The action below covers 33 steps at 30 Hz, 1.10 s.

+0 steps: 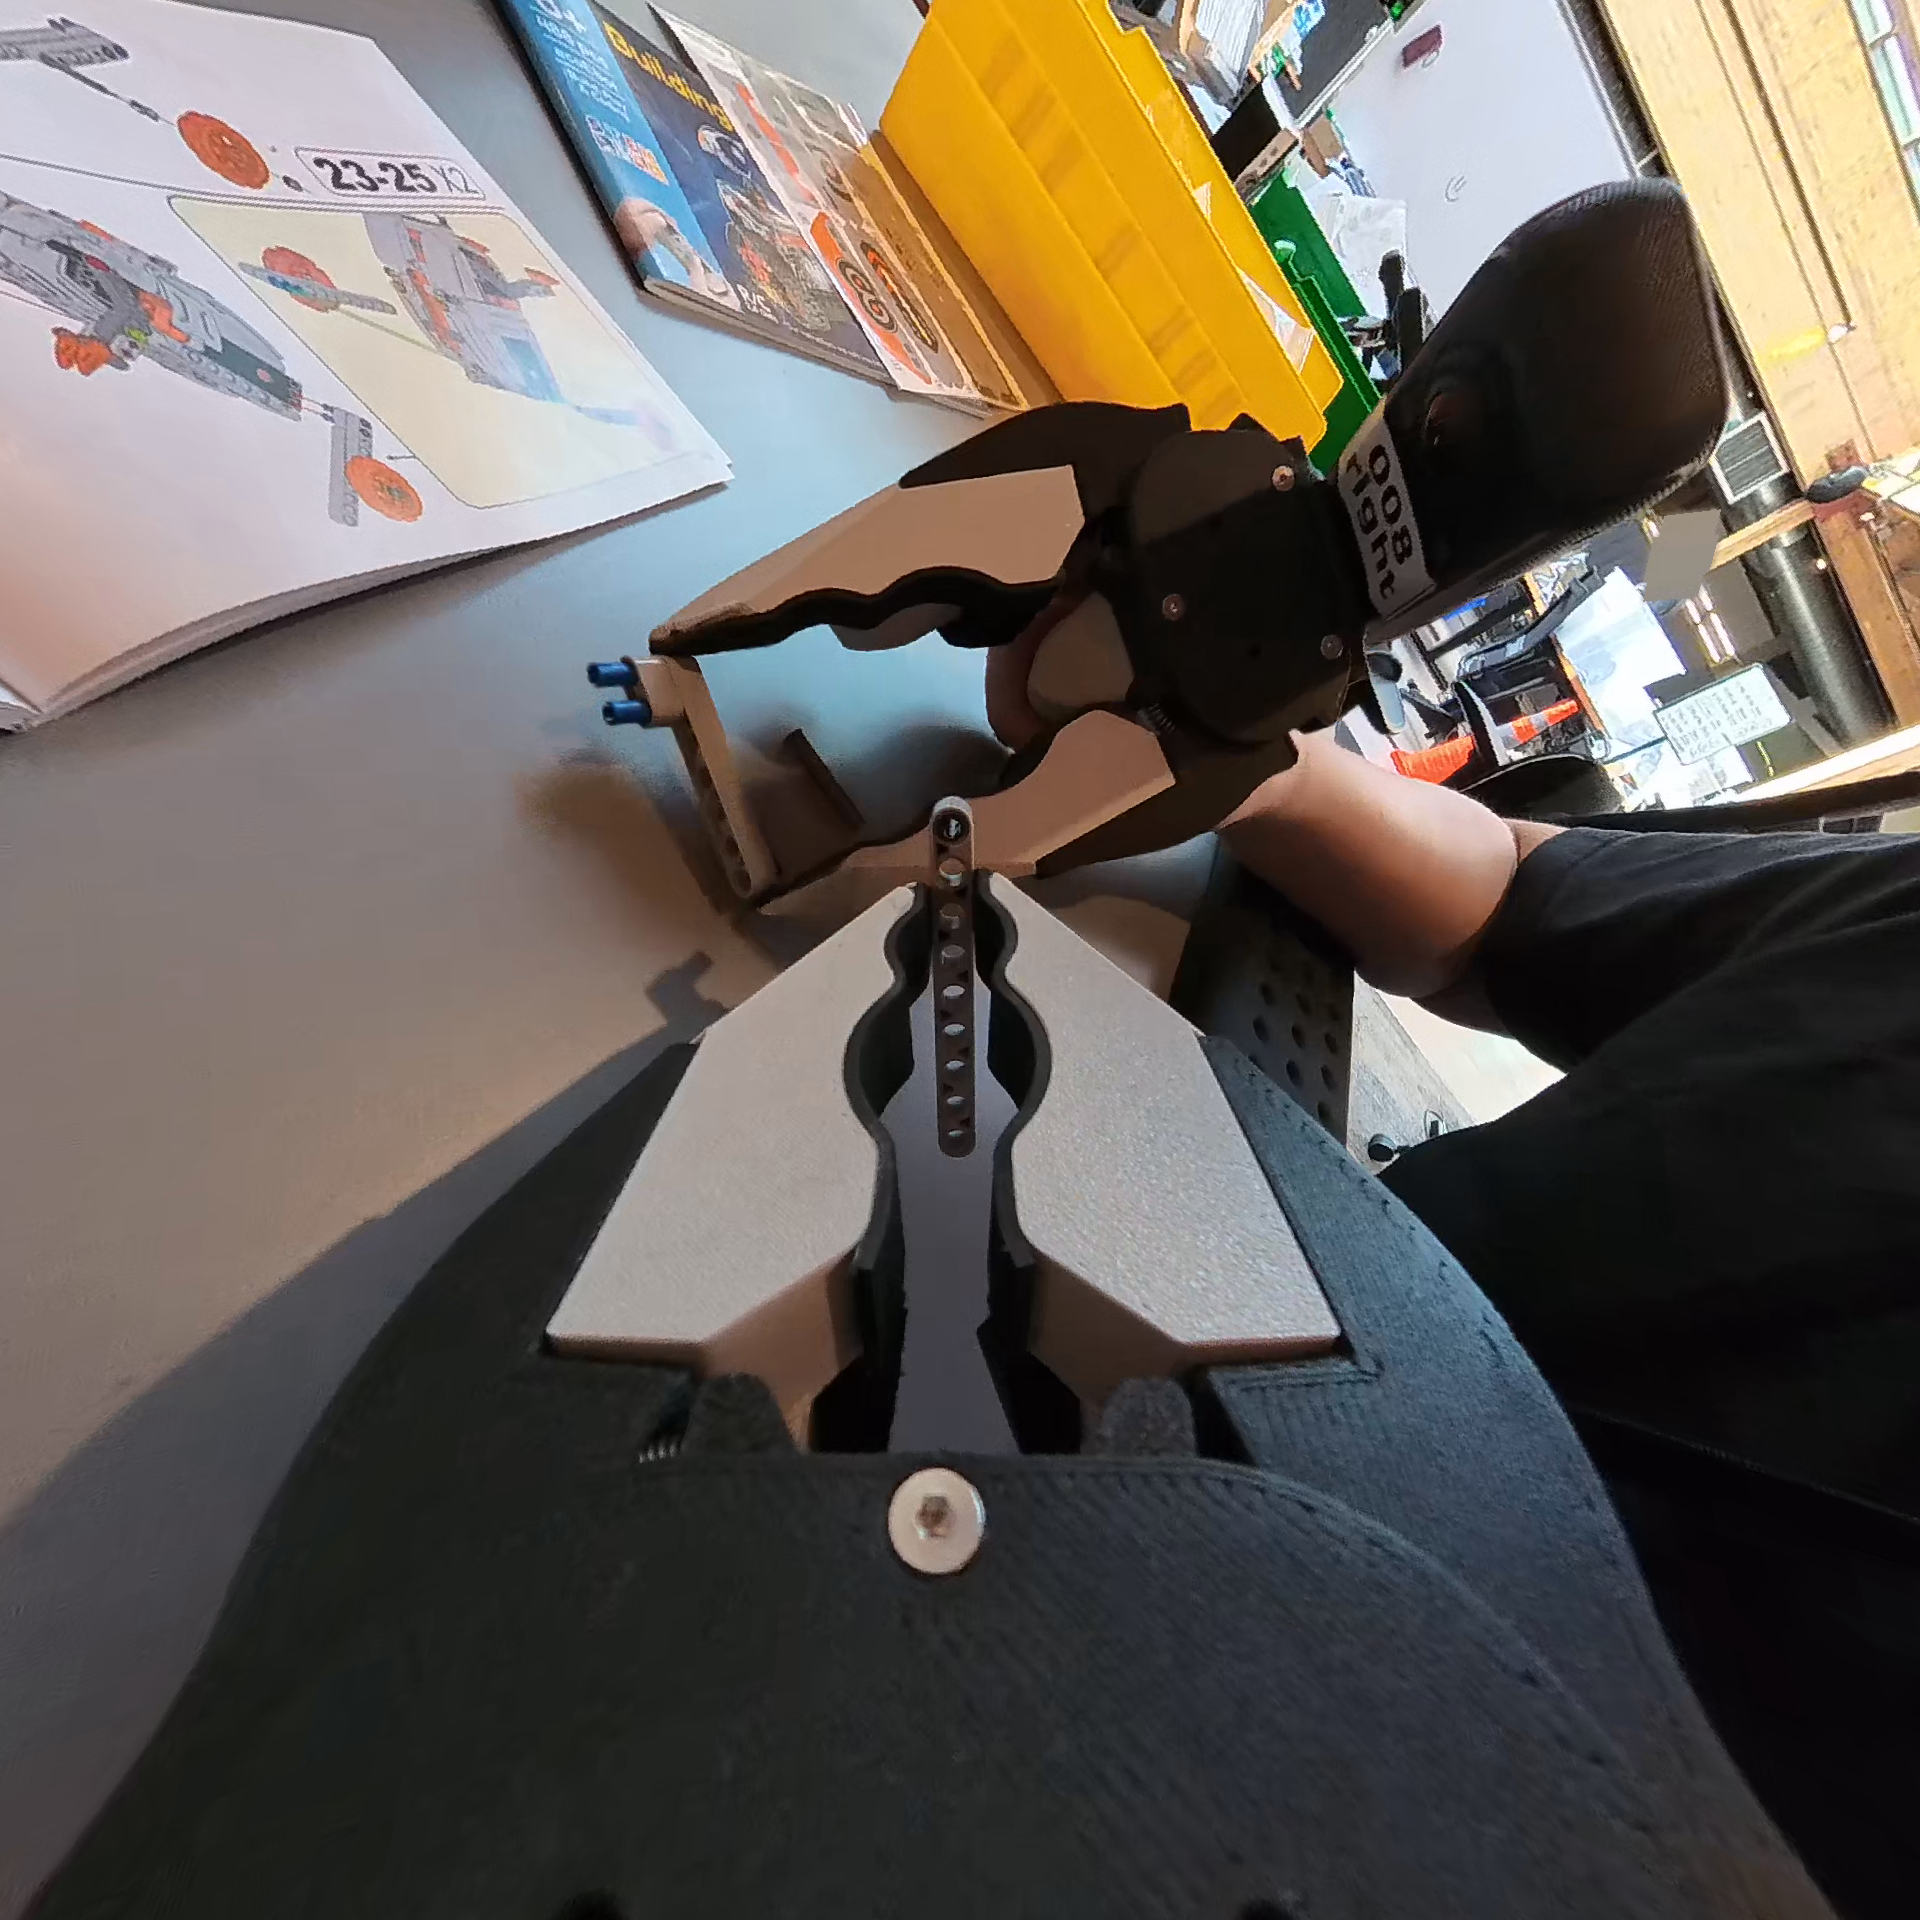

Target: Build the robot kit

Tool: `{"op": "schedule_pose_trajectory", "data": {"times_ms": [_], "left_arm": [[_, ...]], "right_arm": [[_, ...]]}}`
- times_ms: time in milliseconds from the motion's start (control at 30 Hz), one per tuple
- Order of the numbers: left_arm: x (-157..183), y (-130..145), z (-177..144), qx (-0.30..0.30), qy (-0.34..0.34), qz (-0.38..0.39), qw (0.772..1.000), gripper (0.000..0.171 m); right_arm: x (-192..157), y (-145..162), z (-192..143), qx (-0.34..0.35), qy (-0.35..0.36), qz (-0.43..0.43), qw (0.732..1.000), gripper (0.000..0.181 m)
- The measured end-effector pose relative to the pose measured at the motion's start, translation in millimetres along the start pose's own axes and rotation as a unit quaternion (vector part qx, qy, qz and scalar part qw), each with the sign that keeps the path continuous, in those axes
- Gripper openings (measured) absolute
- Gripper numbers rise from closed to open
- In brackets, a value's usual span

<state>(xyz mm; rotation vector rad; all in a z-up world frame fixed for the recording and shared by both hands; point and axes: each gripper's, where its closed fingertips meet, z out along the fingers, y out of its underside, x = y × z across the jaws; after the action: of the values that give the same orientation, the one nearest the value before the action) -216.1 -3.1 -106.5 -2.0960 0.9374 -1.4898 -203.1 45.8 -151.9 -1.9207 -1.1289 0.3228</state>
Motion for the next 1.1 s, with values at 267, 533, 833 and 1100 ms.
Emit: {"op": "schedule_pose_trajectory", "data": {"times_ms": [267,533,833,1100], "left_arm": [[18,-2,3,0.005,0.036,0.036,0.999,0.005],[30,-14,-4,0.041,0.06,0.056,0.996,0.005],[19,-21,-10,0.056,0.039,0.028,0.997,0.005],[11,-25,-14,0.072,0.026,0.009,0.997,0.005]], "right_arm": [[8,-14,-6,0.045,0.015,-0.015,0.999,0.055],[7,-26,-11,0.086,0.018,-0.055,0.995,0.055],[-2,-45,-28,0.139,0.015,-0.118,0.983,0.054],[-7,-51,-46,0.173,0.005,-0.172,0.97,0.055]]}}
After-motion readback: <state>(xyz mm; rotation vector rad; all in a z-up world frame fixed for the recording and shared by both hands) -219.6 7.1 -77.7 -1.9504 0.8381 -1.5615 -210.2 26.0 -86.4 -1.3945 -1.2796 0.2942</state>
